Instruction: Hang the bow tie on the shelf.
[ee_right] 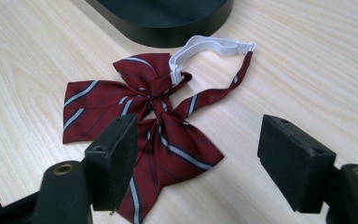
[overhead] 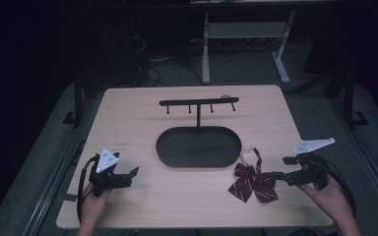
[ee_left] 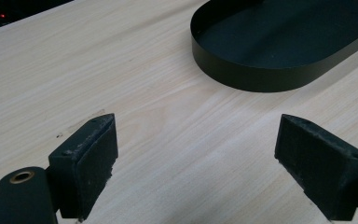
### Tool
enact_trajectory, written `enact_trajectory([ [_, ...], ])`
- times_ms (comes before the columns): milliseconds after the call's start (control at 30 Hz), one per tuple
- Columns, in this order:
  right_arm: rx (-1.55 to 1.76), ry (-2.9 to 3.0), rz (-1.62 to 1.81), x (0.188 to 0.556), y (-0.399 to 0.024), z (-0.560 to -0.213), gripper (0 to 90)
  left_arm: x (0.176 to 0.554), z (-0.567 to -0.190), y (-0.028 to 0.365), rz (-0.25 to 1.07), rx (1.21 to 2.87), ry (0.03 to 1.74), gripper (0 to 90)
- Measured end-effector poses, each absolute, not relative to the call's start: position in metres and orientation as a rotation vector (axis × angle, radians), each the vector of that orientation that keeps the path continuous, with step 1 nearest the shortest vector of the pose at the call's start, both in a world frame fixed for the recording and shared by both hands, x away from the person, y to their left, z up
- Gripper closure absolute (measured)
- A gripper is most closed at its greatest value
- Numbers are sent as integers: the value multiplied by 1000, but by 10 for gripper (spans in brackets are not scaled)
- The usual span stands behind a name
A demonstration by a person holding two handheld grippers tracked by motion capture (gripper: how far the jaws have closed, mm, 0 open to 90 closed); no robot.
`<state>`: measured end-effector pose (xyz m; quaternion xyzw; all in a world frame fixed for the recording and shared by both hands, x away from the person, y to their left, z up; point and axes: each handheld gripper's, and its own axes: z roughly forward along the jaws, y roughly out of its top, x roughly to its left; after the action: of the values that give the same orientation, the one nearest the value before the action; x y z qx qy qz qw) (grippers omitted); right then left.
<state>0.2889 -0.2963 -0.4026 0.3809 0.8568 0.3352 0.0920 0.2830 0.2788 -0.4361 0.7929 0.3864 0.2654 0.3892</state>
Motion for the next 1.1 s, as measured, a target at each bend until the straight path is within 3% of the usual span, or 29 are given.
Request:
enact_trajectory([
  [333, 1142, 2595, 968, 306, -284, -394, 259, 282, -436, 279, 675, 2017, 981, 131],
  [1100, 1134, 2675, 804, 352, -251, -394, 348, 282, -436, 279, 678, 2016, 977, 131],
])
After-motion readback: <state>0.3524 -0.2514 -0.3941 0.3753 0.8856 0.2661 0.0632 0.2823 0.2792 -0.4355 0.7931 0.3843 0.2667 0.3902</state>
